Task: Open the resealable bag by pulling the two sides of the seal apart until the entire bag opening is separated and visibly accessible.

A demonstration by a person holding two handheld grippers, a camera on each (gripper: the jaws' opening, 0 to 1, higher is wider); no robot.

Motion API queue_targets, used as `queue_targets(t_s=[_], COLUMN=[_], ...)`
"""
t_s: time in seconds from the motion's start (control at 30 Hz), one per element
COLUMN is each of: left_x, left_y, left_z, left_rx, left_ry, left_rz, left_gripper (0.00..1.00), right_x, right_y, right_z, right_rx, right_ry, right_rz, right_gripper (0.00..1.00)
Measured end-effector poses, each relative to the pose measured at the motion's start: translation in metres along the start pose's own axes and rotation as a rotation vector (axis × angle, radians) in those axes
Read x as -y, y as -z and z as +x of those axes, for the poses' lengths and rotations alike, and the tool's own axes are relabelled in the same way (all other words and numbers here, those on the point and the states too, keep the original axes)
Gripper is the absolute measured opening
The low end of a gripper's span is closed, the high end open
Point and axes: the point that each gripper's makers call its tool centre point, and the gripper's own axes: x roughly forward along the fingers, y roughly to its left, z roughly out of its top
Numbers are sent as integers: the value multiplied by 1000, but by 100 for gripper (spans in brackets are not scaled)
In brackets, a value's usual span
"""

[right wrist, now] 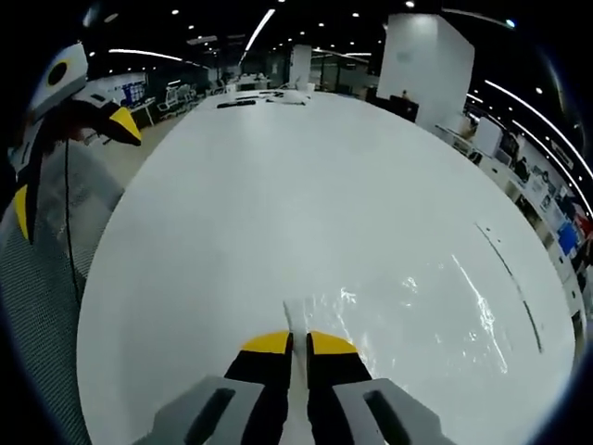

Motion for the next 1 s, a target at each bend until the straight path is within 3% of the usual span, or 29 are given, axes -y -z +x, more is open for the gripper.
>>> queue_targets(t_s=[0.47,1.0], left_x=[11,29], left_y=[5,9], left_z=[-3,-1], left_rx=[4,-18], left_ry=[10,48], left_rz=[26,110], left_gripper=[78,70], right_x=[-42,-94], right_y=[-2,-6], right_z=[-10,-45], right_rx=[-16,6], right_ry=[-61,-130], right_rz=[-37,-33], right_gripper=[1,1])
